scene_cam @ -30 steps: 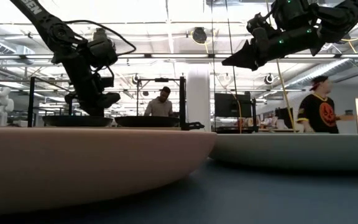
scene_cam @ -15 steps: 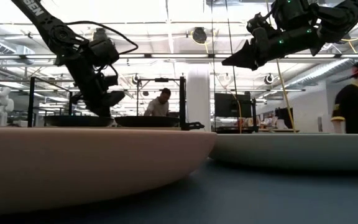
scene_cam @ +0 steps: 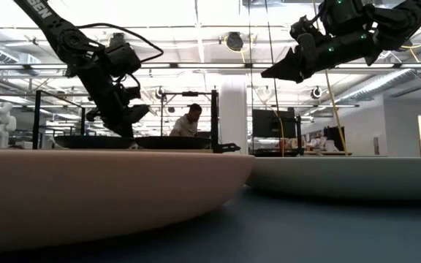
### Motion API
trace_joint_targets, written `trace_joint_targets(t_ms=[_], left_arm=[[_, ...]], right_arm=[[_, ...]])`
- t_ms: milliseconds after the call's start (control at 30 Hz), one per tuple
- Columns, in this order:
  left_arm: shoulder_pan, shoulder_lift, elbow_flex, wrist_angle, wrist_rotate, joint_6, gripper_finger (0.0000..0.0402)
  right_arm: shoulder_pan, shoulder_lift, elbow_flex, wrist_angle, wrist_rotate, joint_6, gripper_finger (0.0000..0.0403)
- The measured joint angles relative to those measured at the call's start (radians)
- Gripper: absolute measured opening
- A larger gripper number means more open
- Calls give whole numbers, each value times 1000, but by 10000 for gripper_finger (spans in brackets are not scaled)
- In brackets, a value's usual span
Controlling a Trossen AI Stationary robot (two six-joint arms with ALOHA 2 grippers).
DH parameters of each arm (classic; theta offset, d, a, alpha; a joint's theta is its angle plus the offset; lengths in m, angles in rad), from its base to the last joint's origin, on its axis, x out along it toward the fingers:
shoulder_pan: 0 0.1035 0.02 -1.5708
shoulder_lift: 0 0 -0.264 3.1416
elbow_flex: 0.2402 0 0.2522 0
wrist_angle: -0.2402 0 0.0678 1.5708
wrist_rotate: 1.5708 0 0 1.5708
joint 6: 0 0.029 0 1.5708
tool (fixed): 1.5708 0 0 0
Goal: Place and stack plates onto a shelf
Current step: Adjust the black plate, then stack the light green plate on top of the left black plate on the shelf
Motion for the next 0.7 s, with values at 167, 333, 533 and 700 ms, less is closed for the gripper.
trace_joint_targets(t_ms=[167,333,533,700], left_arm=[[-9,-1,10,-2,-1,11,3],[-22,-1,25,-22,0,17,3],[-50,-45,47,-36,-1,27,3],[-81,-162,47,-95,-8,37,3]], right_arm=[[0,0,0,-1,0,0,0],[0,0,0,-15,1,-4,0],[0,0,0,-26,2,18,0],[0,0,0,-42,2,57,0]])
